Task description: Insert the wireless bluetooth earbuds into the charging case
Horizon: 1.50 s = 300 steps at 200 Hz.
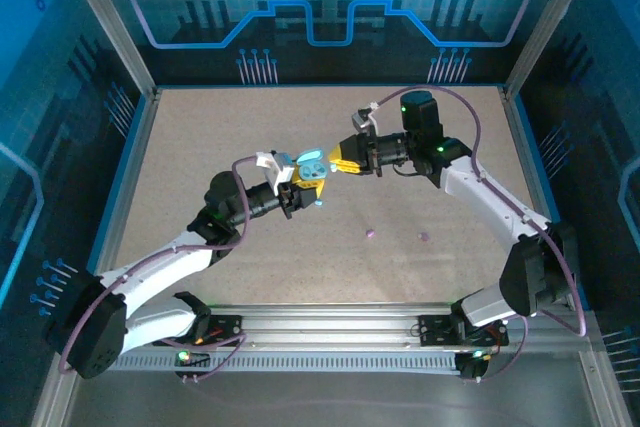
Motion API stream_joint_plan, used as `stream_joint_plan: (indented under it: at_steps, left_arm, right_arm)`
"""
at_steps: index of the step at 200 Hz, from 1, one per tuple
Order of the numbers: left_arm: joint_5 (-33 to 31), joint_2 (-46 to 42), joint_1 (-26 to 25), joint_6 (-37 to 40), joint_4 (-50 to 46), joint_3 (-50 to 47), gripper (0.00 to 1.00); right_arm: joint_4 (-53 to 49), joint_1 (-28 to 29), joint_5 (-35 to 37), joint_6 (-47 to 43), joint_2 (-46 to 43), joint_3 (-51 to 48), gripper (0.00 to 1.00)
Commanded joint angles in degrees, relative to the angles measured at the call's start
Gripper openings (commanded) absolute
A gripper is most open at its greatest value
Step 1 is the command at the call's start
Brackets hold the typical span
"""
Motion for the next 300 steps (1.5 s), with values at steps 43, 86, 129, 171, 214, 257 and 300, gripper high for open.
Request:
stream_joint_plan:
  at_steps: [43,86,129,171,214,257,300]
  left_arm:
    - [1.62,0.99,-0.33,0.93,4.5,1.45,0.31]
    - [4.64,1.74,-0.43,0.44,6.55,1.4,0.31]
    - [6.43,1.91,-0.55,-0.79,8.03,1.34,0.31]
    - [7.42,1.9,-0.66,-0.73,7.39,1.69,0.31]
    - [8.23,2.24,-0.82,-0.84,7.3,2.13,0.31]
    - [7.64,2.42,-0.93,-1.61,8.46,2.12,0.31]
    - [7.86,2.5,-0.96,-2.62,9.5,2.04,0.31]
  right_arm:
    - [-11.83,3.16,7.82,-15.33,-3.84,4.66,0.2]
    - [-13.6,5.01,12.94,-20.93,-5.0,5.29,0.19]
    - [-14.48,6.04,15.04,-22.94,-4.52,6.26,0.19]
    - [-14.23,6.34,15.34,-23.42,-4.22,6.75,0.19]
    - [-14.84,6.7,16.17,-23.96,-3.54,7.41,0.19]
    - [-18.74,7.5,17.75,-26.82,-2.31,8.88,0.2]
    - [-25.52,8.24,22.51,-31.76,-1.25,11.04,0.22]
